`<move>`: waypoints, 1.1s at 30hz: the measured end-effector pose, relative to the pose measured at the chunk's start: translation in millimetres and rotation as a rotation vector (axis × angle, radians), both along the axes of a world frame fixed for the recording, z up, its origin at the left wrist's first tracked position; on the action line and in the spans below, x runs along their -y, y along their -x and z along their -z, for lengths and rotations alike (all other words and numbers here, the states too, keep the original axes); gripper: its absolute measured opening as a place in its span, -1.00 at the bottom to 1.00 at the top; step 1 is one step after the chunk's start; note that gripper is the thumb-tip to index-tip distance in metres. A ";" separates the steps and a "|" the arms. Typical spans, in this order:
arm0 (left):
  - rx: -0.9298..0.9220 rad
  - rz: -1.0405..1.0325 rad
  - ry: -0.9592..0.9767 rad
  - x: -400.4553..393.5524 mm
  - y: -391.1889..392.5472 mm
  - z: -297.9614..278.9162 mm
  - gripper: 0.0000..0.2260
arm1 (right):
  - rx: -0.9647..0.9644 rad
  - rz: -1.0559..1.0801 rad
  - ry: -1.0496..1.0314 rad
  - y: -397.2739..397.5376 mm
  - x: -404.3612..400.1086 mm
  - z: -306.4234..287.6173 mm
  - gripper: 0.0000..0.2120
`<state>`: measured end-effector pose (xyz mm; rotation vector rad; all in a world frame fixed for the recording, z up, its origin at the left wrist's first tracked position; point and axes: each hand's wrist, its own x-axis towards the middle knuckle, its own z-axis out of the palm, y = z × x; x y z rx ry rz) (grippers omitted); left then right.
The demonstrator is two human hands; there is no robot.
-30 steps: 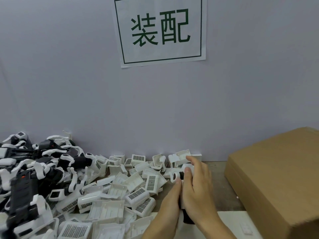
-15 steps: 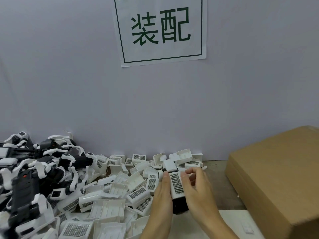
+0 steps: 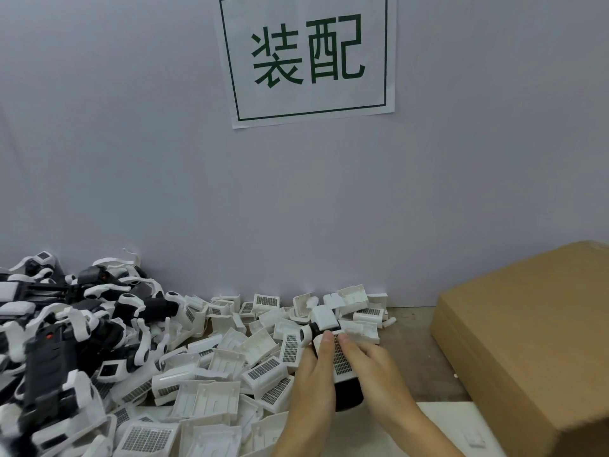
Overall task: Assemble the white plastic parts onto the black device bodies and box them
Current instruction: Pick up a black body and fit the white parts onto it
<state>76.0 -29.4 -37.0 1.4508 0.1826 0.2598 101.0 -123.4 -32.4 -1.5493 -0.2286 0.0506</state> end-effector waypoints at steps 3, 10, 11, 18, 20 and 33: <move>0.003 0.042 0.031 1.3 -2.2 -1.0 -0.78 | -0.024 0.026 -0.069 -1.3 7.4 -2.2 -0.68; 0.032 -0.001 0.130 -2.2 -4.3 -6.1 -0.77 | 0.054 0.137 -0.053 -1.0 1.0 0.0 -0.76; 0.051 -0.015 0.131 -2.5 -4.7 -6.5 -0.79 | 0.055 0.123 -0.069 -0.6 -0.1 -0.5 -0.75; 0.182 -0.003 -0.035 -2.7 -1.2 -5.2 -0.80 | -0.012 0.007 -0.161 2.7 1.3 -3.5 -0.73; 0.167 -0.012 -0.029 -3.7 -2.4 -4.5 -0.78 | -0.029 0.032 -0.170 2.7 3.4 -4.0 -0.74; 0.134 -0.067 -0.096 -0.6 -6.2 0.1 -0.73 | -0.105 -0.019 -0.175 1.4 6.6 -3.8 -0.79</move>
